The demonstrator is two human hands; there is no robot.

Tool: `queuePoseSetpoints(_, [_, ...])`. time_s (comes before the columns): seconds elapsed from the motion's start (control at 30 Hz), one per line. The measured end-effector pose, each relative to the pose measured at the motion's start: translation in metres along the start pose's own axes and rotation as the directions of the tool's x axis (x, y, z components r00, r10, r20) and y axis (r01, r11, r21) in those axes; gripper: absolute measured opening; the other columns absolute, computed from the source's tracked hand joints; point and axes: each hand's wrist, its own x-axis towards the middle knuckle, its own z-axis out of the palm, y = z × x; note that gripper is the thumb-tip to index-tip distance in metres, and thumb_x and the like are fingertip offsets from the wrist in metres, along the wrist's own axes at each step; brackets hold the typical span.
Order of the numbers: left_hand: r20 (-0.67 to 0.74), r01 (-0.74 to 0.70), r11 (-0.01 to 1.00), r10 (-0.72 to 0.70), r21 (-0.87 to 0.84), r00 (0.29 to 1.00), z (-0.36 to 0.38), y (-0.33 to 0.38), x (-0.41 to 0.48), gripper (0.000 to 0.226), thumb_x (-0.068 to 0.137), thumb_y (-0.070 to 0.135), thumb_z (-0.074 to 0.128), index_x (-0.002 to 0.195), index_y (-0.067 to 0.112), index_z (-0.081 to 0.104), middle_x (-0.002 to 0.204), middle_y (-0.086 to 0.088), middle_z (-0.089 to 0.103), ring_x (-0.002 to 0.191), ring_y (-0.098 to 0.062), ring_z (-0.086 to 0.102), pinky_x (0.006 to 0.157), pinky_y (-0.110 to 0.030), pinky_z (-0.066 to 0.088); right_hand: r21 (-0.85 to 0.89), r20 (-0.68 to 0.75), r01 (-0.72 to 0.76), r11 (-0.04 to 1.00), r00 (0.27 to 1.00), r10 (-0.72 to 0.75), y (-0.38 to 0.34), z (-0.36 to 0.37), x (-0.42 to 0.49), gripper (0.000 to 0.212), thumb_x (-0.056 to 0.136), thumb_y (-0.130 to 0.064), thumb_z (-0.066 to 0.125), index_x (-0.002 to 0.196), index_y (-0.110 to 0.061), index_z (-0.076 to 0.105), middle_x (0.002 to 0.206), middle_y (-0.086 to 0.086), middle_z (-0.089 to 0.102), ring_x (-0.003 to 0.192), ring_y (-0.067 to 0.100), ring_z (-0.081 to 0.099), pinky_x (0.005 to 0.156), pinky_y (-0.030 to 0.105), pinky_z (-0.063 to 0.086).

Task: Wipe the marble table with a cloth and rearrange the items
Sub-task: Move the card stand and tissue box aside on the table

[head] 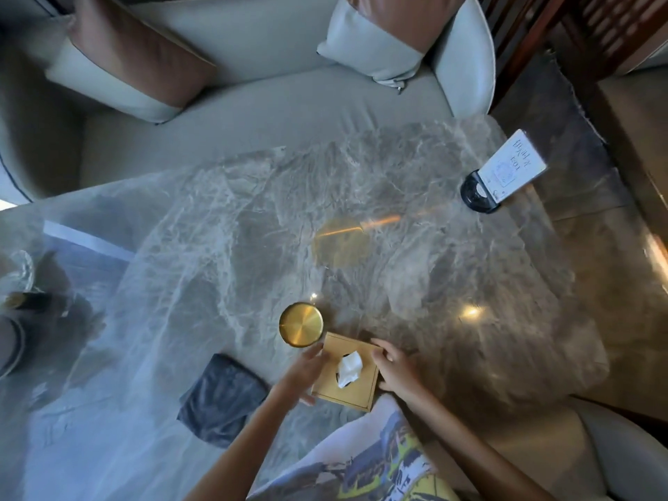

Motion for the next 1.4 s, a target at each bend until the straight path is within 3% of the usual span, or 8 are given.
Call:
queuePoseSetpoints(0.23, [-0.096, 0.033, 0.998, -0.038, -0.055, 0.995, 0.022, 0.016, -0.008, 0.047, 0.101, 0.020, 0.042, 0.146, 0.029, 0.039, 0.104, 0.005, 0.049, 0.079, -0.012, 0.052, 0.086, -0.055, 0.057, 0.087, 0.037, -0.059, 0.994, 0.998, 0.055, -0.002, -0.004, 0.001, 0.038, 0.093, -0.026, 0.050, 0.130, -0.031, 0.053, 0.083, 0.002, 0.060, 0.074, 0.019, 0.057, 0.077, 0.047, 0.058])
queuePoseSetpoints(0.4, [-0.133, 0.002, 1.000, -0.005, -0.025, 0.991, 0.037, 0.019, -0.002, 0.048, 0.095, 0.017, 0.044, 0.139, 0.035, 0.046, 0.093, 0.007, 0.056, 0.078, -0.015, 0.059, 0.082, -0.057, 0.058, 0.115, 0.006, -0.042, 0.992, 0.999, 0.042, 0.010, -0.011, 0.012, 0.045, 0.087, -0.027, 0.051, 0.131, -0.029, 0.053, 0.107, 0.003, 0.066, 0.089, 0.021, 0.066, 0.084, 0.051, 0.058])
queuePoseSetpoints(0.67, [-0.103, 0.073, 0.996, -0.078, -0.047, 0.992, 0.033, 0.017, 0.002, 0.042, 0.094, 0.017, 0.045, 0.136, 0.023, 0.046, 0.125, -0.007, 0.053, 0.104, -0.027, 0.056, 0.079, -0.049, 0.059, -0.140, -0.017, 0.018, 0.990, 1.000, -0.021, -0.020, -0.024, -0.012, 0.049, 0.093, -0.024, 0.047, 0.142, -0.023, 0.045, 0.123, 0.003, 0.062, 0.101, 0.020, 0.064, 0.089, 0.036, 0.053])
queuePoseSetpoints(0.8, [-0.480, 0.001, 0.997, -0.038, -0.077, 0.877, -0.006, -0.002, 0.040, 0.031, 0.075, 0.020, 0.052, 0.100, 0.002, 0.054, 0.109, -0.025, 0.063, 0.098, -0.041, 0.063, 0.086, -0.056, 0.056, -0.387, -0.054, 0.233, 0.892, 0.960, -0.274, -0.063, -0.008, -0.006, 0.049, 0.098, -0.026, 0.044, 0.145, -0.016, 0.040, 0.148, 0.002, 0.045, 0.134, 0.019, 0.046, 0.107, 0.032, 0.038])
queuePoseSetpoints(0.9, [-0.542, -0.024, 0.985, -0.074, -0.172, 0.837, -0.035, -0.022, 0.077, 0.034, 0.061, 0.016, 0.043, 0.092, 0.003, 0.047, 0.115, -0.033, 0.057, 0.093, -0.043, 0.061, 0.086, -0.057, 0.055, -0.414, 0.051, 0.253, 0.875, 0.966, -0.255, -0.090, 0.023, 0.017, 0.044, 0.094, -0.024, 0.041, 0.137, -0.013, 0.048, 0.139, 0.009, 0.055, 0.121, 0.025, 0.056, 0.100, 0.039, 0.047])
queuePoseSetpoints(1.0, [-0.470, -0.012, 0.976, -0.094, -0.217, 0.878, -0.042, -0.011, 0.063, 0.058, 0.075, 0.015, 0.046, 0.132, 0.007, 0.041, 0.132, -0.019, 0.045, 0.113, -0.037, 0.053, 0.096, -0.053, 0.051, -0.486, 0.103, 0.185, 0.854, 0.983, -0.154, -0.107, 0.050, 0.038, 0.038, 0.090, -0.020, 0.043, 0.124, -0.008, 0.055, 0.116, 0.014, 0.064, 0.104, 0.030, 0.063, 0.080, 0.036, 0.052])
queuePoseSetpoints(1.17, [-0.378, -0.018, 0.976, -0.068, -0.218, 0.923, -0.046, -0.009, 0.067, 0.064, 0.081, 0.011, 0.046, 0.145, 0.015, 0.036, 0.140, -0.016, 0.039, 0.120, -0.035, 0.050, 0.101, -0.049, 0.050, -0.610, 0.129, 0.130, 0.782, 0.990, -0.065, -0.107, 0.076, 0.065, 0.011, 0.076, -0.018, 0.043, 0.067, -0.021, 0.037, 0.069, 0.002, 0.043, 0.073, 0.024, 0.049, 0.052, 0.026, 0.030])
queuePoseSetpoints(1.4, [-0.310, -0.096, 0.980, 0.038, -0.174, 0.950, -0.042, 0.012, 0.064, 0.059, 0.075, 0.025, 0.055, 0.132, 0.012, 0.049, 0.124, -0.018, 0.057, 0.112, -0.034, 0.060, 0.095, -0.044, 0.053, -0.453, 0.105, 0.096, 0.886, 0.993, -0.054, -0.112, 0.062, 0.071, 0.030, 0.084, -0.013, 0.045, 0.108, -0.005, 0.059, 0.104, 0.013, 0.060, 0.098, 0.029, 0.059, 0.076, 0.032, 0.043])
